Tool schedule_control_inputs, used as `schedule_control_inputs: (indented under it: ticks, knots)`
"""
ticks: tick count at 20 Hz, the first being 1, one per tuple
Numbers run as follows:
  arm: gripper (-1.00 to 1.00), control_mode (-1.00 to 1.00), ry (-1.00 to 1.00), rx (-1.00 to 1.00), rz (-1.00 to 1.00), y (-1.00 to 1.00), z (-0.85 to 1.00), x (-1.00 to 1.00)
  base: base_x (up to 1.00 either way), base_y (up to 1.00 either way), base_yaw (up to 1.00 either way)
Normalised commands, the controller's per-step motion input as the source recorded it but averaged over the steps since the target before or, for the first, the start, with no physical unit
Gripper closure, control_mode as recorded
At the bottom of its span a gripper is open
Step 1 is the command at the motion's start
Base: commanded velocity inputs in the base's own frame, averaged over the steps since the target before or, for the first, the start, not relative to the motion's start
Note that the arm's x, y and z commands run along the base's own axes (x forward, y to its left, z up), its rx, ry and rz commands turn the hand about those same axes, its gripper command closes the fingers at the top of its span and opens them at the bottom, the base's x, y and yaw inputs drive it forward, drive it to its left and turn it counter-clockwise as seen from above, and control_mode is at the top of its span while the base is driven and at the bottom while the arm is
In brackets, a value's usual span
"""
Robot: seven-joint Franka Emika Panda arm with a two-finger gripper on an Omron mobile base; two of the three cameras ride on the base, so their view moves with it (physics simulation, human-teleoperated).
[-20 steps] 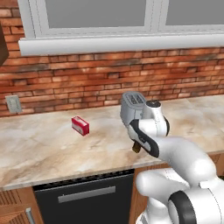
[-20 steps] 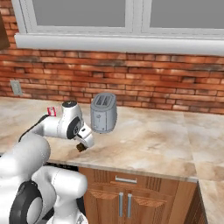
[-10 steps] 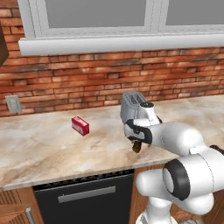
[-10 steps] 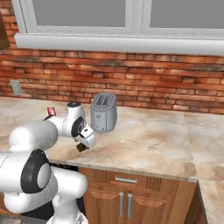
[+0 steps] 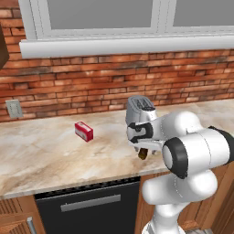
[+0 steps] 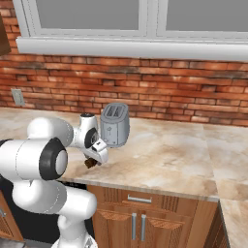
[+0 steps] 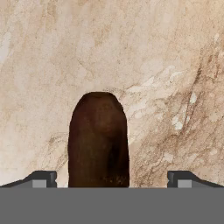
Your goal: Place the eggplant and sweet potato inside the fridge drawer. Close the drawer after placing the vegetables.
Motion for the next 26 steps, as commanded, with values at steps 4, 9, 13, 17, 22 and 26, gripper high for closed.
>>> schedule_control_inputs:
  ticks: [4, 9, 13, 17, 22, 26]
  knots:
    - [-1.00, -1.00, 0.10, 0.00, 0.00, 0.02, -0.30, 0.03, 0.00, 0.00, 0.00]
    - [1.00, -1.00, 0.08, 0.00, 0.01, 0.11, -0.45, 0.00, 0.00, 0.00, 0.00]
    - [1.00, -1.00, -0.08, -0.03, -0.01, 0.00, -0.13, -0.16, 0.00, 0.00, 0.00]
    - [1.00, -1.00, -0.34, -0.02, -0.03, -0.10, 0.44, -0.68, 0.00, 0.00, 0.00]
    - [1.00, -1.00, -0.19, 0.00, 0.00, -0.45, 0.91, -0.67, 0.00, 0.00, 0.00]
    - [1.00, -1.00, -0.09, 0.00, 0.04, -0.18, 0.87, -0.94, 0.00, 0.00, 0.00]
